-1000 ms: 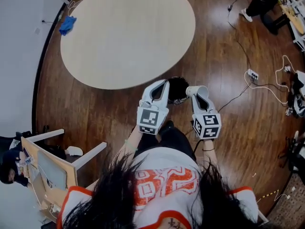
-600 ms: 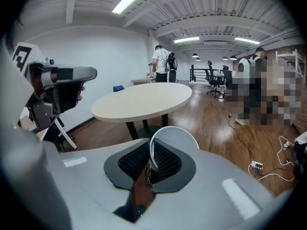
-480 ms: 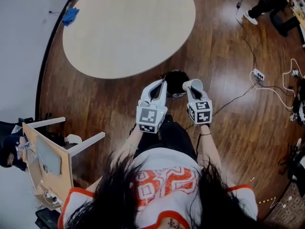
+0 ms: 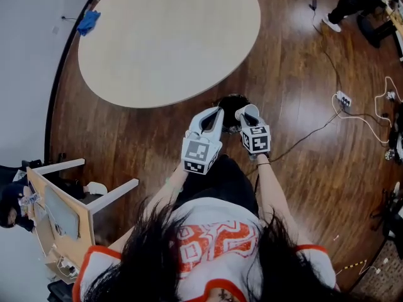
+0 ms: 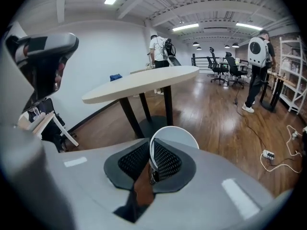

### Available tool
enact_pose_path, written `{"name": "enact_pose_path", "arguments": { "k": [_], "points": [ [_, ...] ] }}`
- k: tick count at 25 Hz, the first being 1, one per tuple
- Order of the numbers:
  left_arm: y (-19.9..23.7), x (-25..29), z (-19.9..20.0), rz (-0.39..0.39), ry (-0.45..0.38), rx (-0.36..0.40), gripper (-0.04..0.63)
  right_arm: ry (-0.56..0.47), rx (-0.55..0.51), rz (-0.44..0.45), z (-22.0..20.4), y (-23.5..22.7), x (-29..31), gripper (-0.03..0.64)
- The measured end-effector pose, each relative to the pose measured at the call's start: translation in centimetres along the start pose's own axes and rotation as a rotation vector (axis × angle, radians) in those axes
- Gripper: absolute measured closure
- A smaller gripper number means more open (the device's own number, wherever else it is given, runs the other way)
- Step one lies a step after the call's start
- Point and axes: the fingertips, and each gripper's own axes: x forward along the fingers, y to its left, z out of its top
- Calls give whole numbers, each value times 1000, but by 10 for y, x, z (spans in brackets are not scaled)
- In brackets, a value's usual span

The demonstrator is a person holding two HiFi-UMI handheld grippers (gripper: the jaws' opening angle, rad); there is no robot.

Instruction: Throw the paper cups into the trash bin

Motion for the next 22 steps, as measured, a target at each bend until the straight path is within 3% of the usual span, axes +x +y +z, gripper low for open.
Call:
{"name": "enact_pose_path", "arguments": {
  "k": [10,14,19,22],
  "points": [
    [25,19,-43,5,7,9,595,72,16,-32,-36,-27,69,582],
    [28,20,-44,8,3,18,595,89,18,-4,-33,-33,75,469],
    [31,10,-41,17,3,19,595,50,16,-21,-20,-33,63,500],
    [29,2,-35,20,2,15,595,14,28,-25,-14,-27,45,557]
  ]
}}
